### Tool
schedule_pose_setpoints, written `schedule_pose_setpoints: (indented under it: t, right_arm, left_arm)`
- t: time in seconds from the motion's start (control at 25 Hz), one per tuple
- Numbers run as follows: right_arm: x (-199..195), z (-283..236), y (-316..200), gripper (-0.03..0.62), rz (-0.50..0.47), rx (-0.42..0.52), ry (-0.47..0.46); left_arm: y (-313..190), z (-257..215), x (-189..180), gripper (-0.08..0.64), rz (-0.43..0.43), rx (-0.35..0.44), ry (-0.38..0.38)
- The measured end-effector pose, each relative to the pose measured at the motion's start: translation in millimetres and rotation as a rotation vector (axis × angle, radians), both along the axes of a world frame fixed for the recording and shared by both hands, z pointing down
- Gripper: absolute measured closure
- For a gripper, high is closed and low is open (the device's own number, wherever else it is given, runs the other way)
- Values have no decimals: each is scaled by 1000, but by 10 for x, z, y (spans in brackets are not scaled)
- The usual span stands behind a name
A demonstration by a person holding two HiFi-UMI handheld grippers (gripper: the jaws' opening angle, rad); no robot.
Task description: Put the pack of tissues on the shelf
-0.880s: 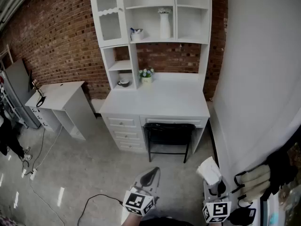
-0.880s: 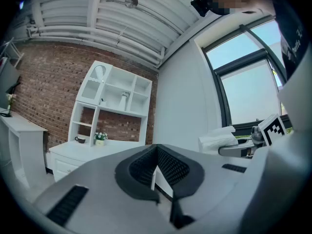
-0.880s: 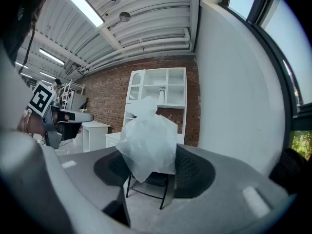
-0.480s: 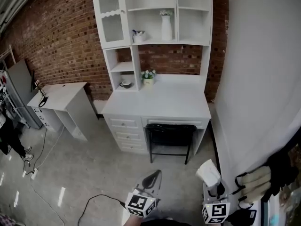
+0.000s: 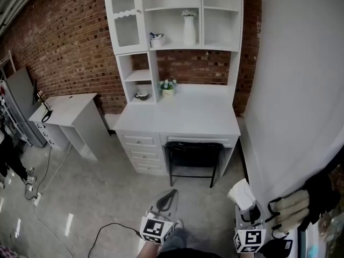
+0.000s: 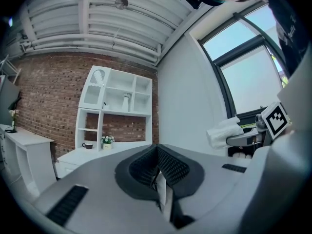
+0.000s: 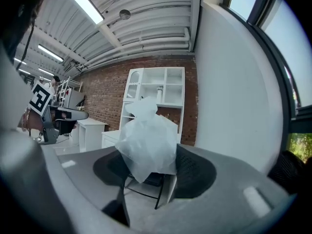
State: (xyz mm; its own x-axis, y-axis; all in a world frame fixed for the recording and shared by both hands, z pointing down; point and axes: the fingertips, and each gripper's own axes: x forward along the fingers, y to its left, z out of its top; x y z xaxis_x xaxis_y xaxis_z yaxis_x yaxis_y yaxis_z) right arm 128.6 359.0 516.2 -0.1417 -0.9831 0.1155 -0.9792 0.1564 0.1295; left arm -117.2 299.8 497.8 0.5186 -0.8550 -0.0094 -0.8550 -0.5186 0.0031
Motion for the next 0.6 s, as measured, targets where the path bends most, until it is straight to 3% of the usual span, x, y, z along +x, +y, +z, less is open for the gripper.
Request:
schedule_pose_setpoints:
  t: [0.16,0.6]
  right_arm:
    - [-33,-48,-166,359,-4,12,51]
    - [-107,-22,-848,359,-4,-10,101]
  left_arm:
    - [-172,30,-57,549,-1,23,-42]
    - [-815,56,-124,549,-1,24,-65]
